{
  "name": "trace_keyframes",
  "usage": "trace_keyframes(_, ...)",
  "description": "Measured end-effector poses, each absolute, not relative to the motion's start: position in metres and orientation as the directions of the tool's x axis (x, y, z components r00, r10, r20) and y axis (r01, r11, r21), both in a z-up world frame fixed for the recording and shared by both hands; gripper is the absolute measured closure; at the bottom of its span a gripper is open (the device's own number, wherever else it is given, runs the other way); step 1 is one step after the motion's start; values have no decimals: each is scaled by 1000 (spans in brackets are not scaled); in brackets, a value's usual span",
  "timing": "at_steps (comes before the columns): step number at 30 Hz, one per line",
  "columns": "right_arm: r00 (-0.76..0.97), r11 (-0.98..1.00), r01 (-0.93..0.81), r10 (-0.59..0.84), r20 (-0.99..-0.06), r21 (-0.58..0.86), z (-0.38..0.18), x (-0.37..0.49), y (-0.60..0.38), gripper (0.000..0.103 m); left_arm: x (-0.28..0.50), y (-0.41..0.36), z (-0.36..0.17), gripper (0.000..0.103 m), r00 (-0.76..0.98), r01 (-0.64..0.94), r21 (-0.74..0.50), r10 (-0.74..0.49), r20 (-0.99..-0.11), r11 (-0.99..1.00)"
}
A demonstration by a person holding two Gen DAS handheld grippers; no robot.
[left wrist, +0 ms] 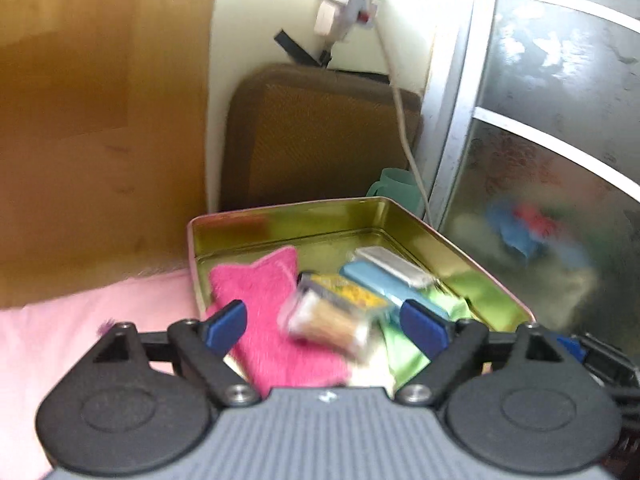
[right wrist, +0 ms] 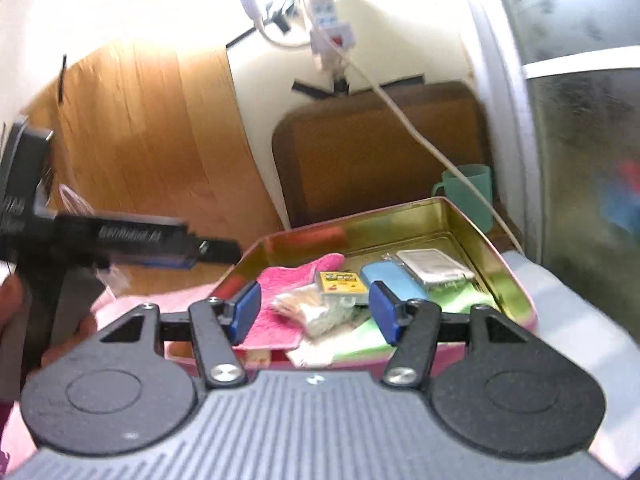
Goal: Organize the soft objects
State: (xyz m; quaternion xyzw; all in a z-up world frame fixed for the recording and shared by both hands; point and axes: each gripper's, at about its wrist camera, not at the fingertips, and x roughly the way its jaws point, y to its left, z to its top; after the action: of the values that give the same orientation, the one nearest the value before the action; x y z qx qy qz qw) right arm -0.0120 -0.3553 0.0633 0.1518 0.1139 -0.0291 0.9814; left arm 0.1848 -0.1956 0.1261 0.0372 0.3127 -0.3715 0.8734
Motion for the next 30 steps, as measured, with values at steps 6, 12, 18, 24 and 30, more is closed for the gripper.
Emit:
trace_keyframes(6, 975, 926, 171, -110, -192, 336, 50, -83, -309, 12, 103, -140, 117, 0, 608, 603, -137, -564, -559, 786)
trace_keyframes(12, 978, 927, 161, -104, -181, 340, 57, -126, -259, 0, 36, -73, 128, 0, 703, 500, -91, -465, -538, 861)
trace_keyframes(18, 981, 939, 140, -89, -170, 314, 62, -153, -217, 0, -5, -28, 140, 0, 746, 437, -75, -408, -527, 896)
trace_keyframes(24, 988, 940, 107, -64, -140, 324, 67, -164, -194, 0, -34, 3, 146, 0, 830, 363, -5, -325, -453, 932)
trace_keyframes(30, 985, 940, 137, -94, -147, 312, 65, -160, -185, 0, -46, 19, 142, 0, 854, 318, -1, -287, -434, 948)
